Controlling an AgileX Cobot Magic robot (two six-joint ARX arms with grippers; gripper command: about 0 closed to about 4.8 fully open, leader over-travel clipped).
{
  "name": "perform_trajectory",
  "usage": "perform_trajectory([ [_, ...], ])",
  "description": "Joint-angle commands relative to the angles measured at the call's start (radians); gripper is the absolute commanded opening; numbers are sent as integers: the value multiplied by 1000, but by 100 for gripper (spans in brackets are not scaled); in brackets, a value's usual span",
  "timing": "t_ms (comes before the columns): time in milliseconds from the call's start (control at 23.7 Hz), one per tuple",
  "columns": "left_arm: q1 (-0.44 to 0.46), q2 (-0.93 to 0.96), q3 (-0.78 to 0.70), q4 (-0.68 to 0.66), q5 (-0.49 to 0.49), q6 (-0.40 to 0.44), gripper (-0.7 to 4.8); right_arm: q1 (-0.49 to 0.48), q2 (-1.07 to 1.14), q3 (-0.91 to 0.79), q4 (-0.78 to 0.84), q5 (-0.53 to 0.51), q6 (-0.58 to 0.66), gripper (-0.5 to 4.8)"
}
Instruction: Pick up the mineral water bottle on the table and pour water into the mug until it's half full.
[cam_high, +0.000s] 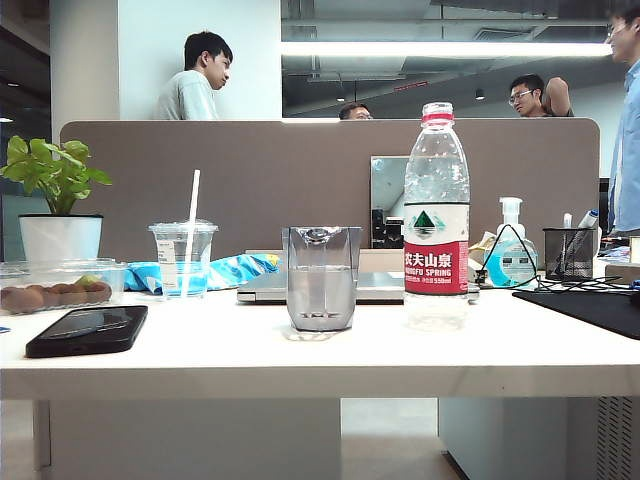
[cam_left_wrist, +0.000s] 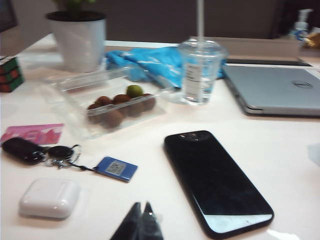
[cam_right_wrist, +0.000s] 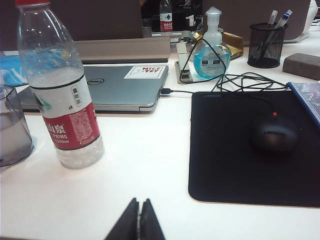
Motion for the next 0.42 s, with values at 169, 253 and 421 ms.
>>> perform_trajectory([
  [169, -1, 1, 5, 13, 20, -9, -4, 0, 0, -8, 13, 2, 3, 25],
  [253, -1, 1, 5, 13, 20, -9, -4, 0, 0, -8, 13, 2, 3, 25],
  [421, -1, 0, 5, 13, 20, -9, -4, 0, 0, -8, 13, 2, 3, 25],
])
